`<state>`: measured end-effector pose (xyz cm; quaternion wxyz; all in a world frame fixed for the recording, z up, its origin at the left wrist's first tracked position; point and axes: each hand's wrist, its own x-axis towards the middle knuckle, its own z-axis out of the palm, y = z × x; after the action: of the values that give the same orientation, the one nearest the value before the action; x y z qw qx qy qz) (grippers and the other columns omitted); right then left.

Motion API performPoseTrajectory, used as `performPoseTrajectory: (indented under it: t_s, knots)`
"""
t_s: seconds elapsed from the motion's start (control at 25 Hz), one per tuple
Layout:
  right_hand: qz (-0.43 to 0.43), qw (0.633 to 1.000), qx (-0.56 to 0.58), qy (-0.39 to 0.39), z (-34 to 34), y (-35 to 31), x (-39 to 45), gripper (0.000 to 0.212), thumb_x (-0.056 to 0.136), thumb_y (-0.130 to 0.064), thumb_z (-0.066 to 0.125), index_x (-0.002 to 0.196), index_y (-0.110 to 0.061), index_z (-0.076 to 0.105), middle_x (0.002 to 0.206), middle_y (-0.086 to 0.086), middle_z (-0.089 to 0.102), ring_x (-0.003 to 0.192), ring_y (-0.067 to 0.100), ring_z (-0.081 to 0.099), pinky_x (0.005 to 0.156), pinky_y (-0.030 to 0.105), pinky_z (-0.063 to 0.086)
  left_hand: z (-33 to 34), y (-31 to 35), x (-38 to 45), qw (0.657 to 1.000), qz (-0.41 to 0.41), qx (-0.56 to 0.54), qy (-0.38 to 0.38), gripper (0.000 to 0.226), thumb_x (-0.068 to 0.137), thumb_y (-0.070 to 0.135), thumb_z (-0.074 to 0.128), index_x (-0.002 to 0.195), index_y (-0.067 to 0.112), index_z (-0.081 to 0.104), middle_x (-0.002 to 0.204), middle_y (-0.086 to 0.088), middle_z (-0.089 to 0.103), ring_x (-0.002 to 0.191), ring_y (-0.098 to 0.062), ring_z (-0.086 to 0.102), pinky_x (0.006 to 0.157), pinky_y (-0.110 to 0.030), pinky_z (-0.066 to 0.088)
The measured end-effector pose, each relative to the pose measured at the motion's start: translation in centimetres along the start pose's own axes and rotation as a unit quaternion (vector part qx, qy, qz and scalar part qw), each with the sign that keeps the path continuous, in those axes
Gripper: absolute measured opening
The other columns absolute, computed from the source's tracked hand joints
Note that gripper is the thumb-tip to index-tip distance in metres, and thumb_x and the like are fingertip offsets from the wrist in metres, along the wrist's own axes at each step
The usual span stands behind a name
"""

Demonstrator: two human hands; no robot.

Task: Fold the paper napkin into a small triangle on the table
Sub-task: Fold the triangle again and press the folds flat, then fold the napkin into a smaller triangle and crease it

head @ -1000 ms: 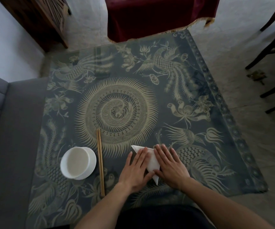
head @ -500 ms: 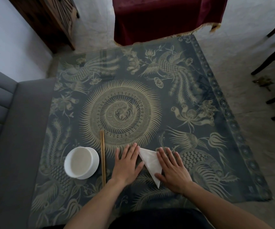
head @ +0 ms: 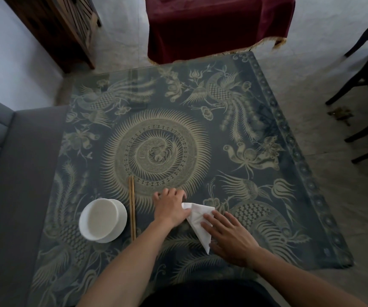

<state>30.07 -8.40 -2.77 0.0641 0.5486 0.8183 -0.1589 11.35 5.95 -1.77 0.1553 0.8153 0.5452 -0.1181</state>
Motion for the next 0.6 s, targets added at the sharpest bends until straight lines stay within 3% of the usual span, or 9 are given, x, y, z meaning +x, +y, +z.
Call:
performPoseTrajectory:
  t_s: [0.16,0.36,0.48,0.6]
  knots:
    - [-0.001,1.0,0.002,0.004,0.0,0.0,-0.1,0.066,0.089,-0.054,0.055,0.143,-0.019,0.045,0.152,0.007,0.039,0.138,0.029,0.037,0.106,0.052,0.038,0.3,0.2,0.3,0.997,-0.016,-0.058,-0.041,0.021,0.07,0.046,0.064,0.082,0.034,0.051,0.101,0.007,0.043,0.101,-0.018,0.039,0.085,-0.04,0.03]
    - [0.005,1.0,-0.006,0.023,0.0,-0.5,-0.4,0.065,0.087,-0.053,0.057,0.142,-0.019,0.048,0.148,0.007,0.045,0.134,0.029,0.043,0.104,0.05,0.041,-0.3,0.6,0.2,0.98,-0.035,-0.179,-0.083,0.024,0.069,0.041,0.067,0.086,0.032,0.052,0.082,0.013,0.058,0.084,-0.016,0.057,0.083,-0.039,0.038]
    - [0.004,0.999,-0.012,0.036,-0.1,-0.6,-0.3,0.065,0.087,-0.054,0.057,0.141,-0.02,0.049,0.147,0.007,0.047,0.133,0.029,0.045,0.103,0.049,0.043,-0.5,0.4,0.4,0.952,-0.072,-0.288,-0.077,0.018,0.073,0.031,0.074,0.084,0.027,0.061,0.083,0.009,0.064,0.082,-0.015,0.06,0.074,-0.03,0.045]
    - [0.003,0.999,-0.024,0.041,-0.1,-0.6,-0.3,0.064,0.087,-0.055,0.057,0.141,-0.02,0.049,0.147,0.006,0.047,0.133,0.028,0.045,0.102,0.049,0.043,-0.7,-0.1,0.7,0.907,-0.105,-0.403,-0.068,0.011,0.077,0.014,0.078,0.079,0.018,0.068,0.078,0.003,0.067,0.078,-0.014,0.061,0.067,-0.023,0.043]
